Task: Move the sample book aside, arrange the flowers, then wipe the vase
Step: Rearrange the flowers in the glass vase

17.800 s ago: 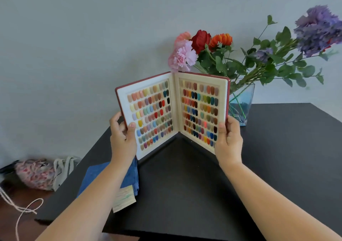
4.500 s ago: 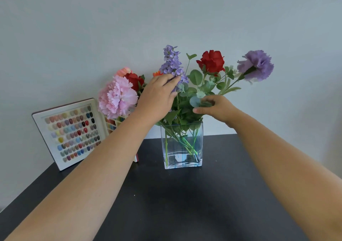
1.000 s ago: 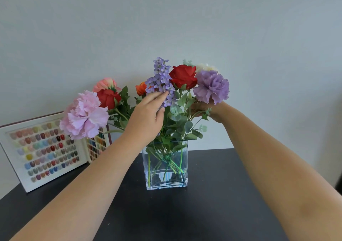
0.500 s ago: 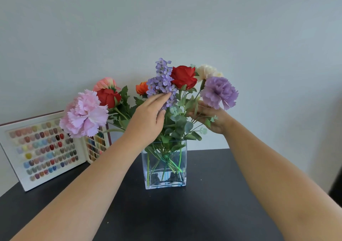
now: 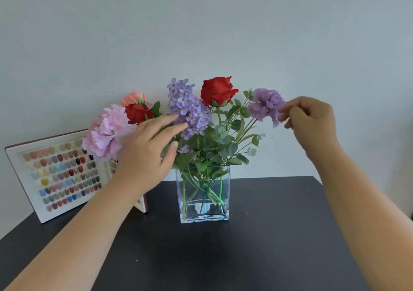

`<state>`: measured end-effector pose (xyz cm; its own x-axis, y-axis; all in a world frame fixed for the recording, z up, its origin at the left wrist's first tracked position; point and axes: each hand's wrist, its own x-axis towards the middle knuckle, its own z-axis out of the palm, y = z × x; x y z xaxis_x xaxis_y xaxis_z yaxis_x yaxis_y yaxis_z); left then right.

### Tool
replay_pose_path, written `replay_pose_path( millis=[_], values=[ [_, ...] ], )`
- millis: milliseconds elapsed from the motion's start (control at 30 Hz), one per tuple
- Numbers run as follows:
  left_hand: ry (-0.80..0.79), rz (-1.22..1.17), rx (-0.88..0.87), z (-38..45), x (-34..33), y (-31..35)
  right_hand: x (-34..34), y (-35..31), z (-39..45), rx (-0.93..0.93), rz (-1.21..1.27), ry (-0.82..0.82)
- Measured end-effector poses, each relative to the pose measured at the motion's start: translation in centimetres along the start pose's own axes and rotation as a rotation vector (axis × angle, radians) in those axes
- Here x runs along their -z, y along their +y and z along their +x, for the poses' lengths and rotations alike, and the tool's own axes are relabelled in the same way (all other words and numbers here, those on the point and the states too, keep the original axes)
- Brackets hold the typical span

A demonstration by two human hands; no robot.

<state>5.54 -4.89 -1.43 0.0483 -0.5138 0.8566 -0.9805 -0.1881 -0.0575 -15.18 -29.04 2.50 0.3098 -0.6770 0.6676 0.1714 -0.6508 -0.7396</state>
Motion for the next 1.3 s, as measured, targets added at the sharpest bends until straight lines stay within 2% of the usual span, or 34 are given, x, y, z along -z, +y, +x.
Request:
replay_pose_path(
  millis=[100, 167, 233, 300, 367, 467, 567, 700, 767, 900, 1033, 1167, 1300],
  values=[
    [0.076, -0.04, -0.001, -2.8, 0.9, -0.4, -1.8, -3.7, -0.2, 0.138, 0.021, -0.142],
    [0.091, -0.076, 0.006, -5.0, 0.8, -0.4, -3.9, -5.1, -0.3, 0.244, -0.16, -0.257],
    [0.027, -0.142, 0.059, -7.1, 0.4, -0.2, -5.9, -6.1, -0.5, 0.37, -0.311, -0.3],
    [-0.104, -0.221, 0.225, -8.6, -0.1, -0.3, -7.0, -7.0, -0.4, 0.416, -0.423, -0.334],
    [-0.223, -0.306, 0.488, -9.1, -0.9, -1.2, -7.6, -7.5, 0.0, 0.363, -0.632, -0.49],
    [-0.26, -0.478, 0.787, -8.2, -2.1, -2.8, -8.9, -7.6, 0.0, 0.332, -0.954, -0.678],
    [-0.15, -0.585, 0.853, -6.5, -2.9, -3.3, -11.3, -7.3, -0.5, 0.335, -0.936, -0.617],
    [0.055, -0.645, 0.779, -4.3, -3.1, -3.3, -13.0, -6.8, 0.1, 0.32, -0.846, -0.446],
    [0.09, -0.659, 0.737, -3.2, -3.1, -3.6, -13.1, -6.3, 0.9, 0.296, -0.848, -0.423],
    [0.074, -0.697, 0.7, 0.1, -2.3, -4.2, -12.9, -5.9, 1.9, 0.231, -0.837, -0.39],
    [0.054, -0.535, 0.561, 3.9, -2.3, -4.9, -12.6, -5.7, 3.1, 0.16, -0.805, -0.418],
    [-0.062, -0.545, 0.667, 4.6, -4.4, -5.2, -12.9, -5.3, 3.3, 0.149, -0.831, -0.478],
    [-0.055, -0.655, 0.813, 4.0, -5.1, -6.5, -13.3, -5.4, 3.4, 0.155, -0.818, -0.513]
  ],
)
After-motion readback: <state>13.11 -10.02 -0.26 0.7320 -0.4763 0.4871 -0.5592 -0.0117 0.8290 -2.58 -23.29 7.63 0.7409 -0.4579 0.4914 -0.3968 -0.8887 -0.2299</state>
